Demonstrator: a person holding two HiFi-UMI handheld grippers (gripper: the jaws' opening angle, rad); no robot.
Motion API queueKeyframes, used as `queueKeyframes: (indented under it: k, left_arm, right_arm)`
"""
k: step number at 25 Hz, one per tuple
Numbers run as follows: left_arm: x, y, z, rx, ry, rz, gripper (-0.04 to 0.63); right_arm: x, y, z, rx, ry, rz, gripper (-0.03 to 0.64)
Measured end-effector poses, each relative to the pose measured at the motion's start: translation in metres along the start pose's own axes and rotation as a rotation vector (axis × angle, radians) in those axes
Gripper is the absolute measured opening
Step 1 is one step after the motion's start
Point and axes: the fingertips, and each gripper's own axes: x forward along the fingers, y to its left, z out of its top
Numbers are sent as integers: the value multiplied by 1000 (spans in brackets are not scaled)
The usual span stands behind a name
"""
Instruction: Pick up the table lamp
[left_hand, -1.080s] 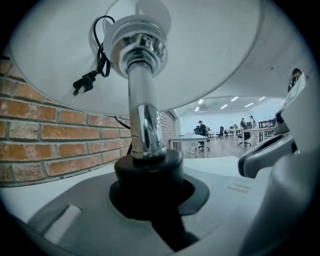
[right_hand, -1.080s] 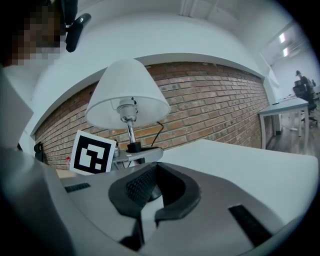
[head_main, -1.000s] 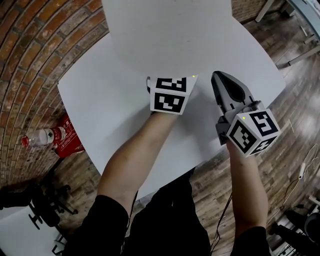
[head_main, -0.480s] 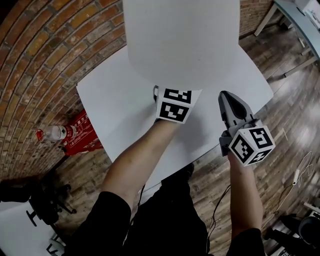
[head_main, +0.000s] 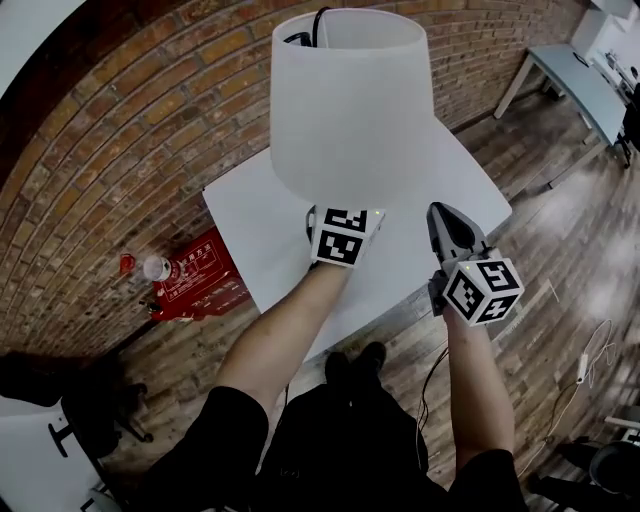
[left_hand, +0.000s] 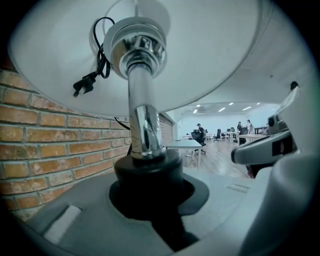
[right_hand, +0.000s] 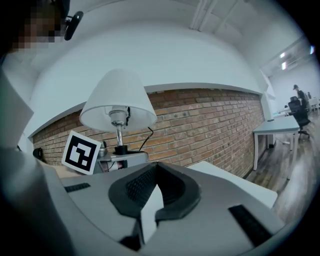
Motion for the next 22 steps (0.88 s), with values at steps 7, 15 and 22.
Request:
queueKeyframes:
  k: [7,15,22]
  left_arm:
    - [-70,-4,35,6,-8,19,61]
    - [-115,-11,73,7,-9,85,62]
    - [-143,-46,96,-4,-20,102,63]
  right_arm:
    - [-21,34,43,-16,-37,7,9]
    - [-47,49,69,-2,-51,49,8]
    - [-87,39,85,-43,-52,83,8]
